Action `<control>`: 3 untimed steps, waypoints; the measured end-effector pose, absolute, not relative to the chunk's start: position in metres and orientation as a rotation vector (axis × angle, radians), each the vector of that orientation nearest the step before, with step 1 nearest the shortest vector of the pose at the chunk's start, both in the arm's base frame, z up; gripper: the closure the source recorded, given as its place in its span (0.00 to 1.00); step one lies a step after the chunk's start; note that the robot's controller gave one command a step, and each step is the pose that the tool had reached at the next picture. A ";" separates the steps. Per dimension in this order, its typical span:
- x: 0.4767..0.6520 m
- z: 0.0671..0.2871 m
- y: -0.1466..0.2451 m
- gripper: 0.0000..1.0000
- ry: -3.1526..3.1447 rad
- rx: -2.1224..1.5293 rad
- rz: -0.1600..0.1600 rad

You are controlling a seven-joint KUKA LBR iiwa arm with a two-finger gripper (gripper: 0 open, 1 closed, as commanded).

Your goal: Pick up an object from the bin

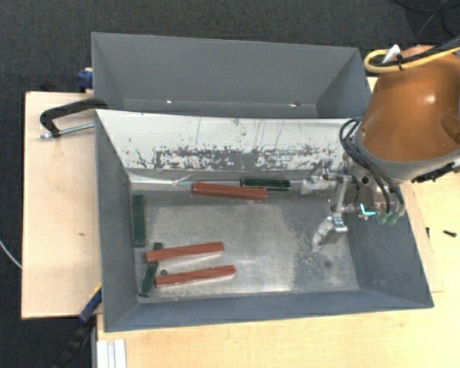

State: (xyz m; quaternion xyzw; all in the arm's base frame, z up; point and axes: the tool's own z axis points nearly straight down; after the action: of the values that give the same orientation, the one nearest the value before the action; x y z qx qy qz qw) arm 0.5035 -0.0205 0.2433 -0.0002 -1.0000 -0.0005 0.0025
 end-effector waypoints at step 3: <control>0.541 0.185 0.043 0.00 -3.147 -0.010 -0.002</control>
Offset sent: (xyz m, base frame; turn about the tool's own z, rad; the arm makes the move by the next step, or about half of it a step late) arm 0.0438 0.0776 -0.0924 -0.1974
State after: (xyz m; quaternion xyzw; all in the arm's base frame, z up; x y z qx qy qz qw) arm 0.5415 0.0431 0.1853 -0.0031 -1.0000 -0.0008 -0.0025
